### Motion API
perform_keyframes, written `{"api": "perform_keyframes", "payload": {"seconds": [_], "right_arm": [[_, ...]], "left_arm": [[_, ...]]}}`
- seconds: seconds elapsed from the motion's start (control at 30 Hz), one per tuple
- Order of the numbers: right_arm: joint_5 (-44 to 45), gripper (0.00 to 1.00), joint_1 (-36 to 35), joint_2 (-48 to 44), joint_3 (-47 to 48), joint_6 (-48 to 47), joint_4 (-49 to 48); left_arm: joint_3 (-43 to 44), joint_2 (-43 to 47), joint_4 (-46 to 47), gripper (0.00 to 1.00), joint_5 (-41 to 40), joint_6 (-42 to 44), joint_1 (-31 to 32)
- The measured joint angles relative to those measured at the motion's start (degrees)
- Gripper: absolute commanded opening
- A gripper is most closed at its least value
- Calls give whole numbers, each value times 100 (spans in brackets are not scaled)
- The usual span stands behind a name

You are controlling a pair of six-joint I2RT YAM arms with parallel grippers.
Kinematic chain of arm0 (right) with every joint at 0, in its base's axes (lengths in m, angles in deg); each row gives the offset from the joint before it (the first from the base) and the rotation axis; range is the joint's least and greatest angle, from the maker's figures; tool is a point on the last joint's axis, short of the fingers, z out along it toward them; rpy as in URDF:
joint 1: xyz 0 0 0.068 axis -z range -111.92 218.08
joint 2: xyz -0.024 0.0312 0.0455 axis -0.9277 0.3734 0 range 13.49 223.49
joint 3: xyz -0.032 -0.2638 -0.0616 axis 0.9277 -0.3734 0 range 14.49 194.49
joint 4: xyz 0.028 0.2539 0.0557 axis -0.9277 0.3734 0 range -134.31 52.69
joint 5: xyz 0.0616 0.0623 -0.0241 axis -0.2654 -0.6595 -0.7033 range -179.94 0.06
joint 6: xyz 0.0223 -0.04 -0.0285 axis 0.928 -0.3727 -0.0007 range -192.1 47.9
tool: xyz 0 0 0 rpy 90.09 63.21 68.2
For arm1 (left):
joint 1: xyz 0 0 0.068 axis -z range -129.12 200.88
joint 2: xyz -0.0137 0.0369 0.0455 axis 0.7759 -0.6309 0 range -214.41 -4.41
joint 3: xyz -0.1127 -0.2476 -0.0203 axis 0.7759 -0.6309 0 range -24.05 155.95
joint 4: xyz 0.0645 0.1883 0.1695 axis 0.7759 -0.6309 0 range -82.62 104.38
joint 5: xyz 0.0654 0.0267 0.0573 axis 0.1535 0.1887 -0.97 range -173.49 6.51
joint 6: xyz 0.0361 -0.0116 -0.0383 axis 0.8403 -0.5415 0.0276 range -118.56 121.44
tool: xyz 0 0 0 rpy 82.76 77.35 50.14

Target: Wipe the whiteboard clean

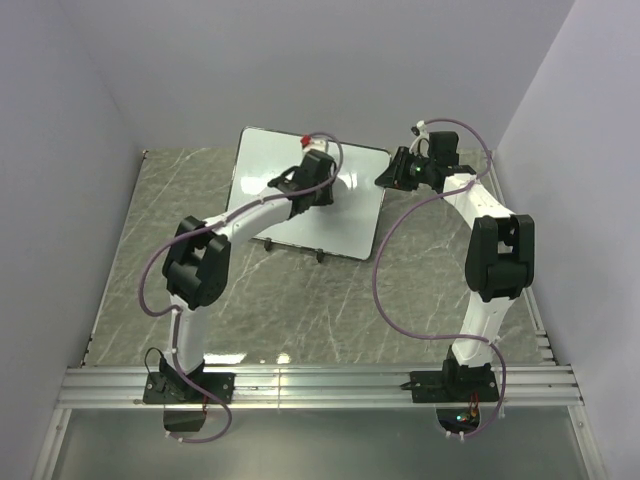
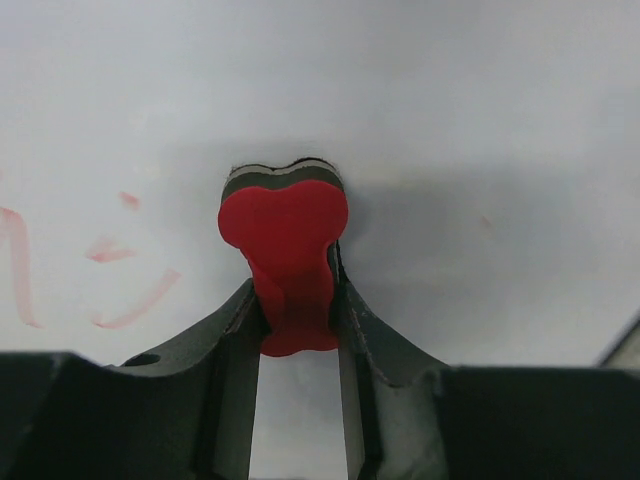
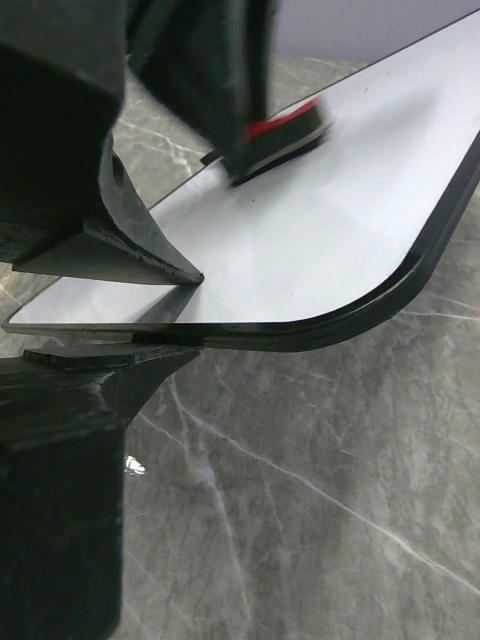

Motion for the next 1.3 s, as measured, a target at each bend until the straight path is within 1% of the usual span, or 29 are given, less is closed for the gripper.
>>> {"api": "perform_keyframes", "payload": {"seconds": [0.17, 0.27, 0.43, 0.57, 0.7, 0.8, 0.87, 1.07, 1.3], "right_arm": [[-35, 0, 0, 0, 4, -48, -9], [-35, 0, 0, 0, 4, -70, -7], [-46, 0, 0, -2, 4, -96, -33], [-48, 0, -2, -24, 4, -111, -44], [-74, 0, -28, -79, -2, -90, -42], [-92, 0, -83, -153, -2, -33, -44], [-111, 0, -111, -195, -2, 0, -50], [-114, 0, -129, -227, -2, 46, -50], [-83, 0, -98, -227, -11, 22, -44]], "left_arm": [[-162, -2, -243, 0, 474, -273, 446], [-240, -7, -334, 0, 638, -341, 516], [-382, 81, -304, 0, 1130, -483, 186], [-492, 240, -431, 0, 1353, -494, -387], [-487, 361, -494, 0, 1327, -455, -1032], [-442, 378, -525, 0, 1231, -380, -1338], [-400, 374, -529, 0, 1147, -348, -1414], [-348, 334, -568, 0, 1040, -323, -1364], [-393, 354, -575, 0, 555, -339, -905]]}}
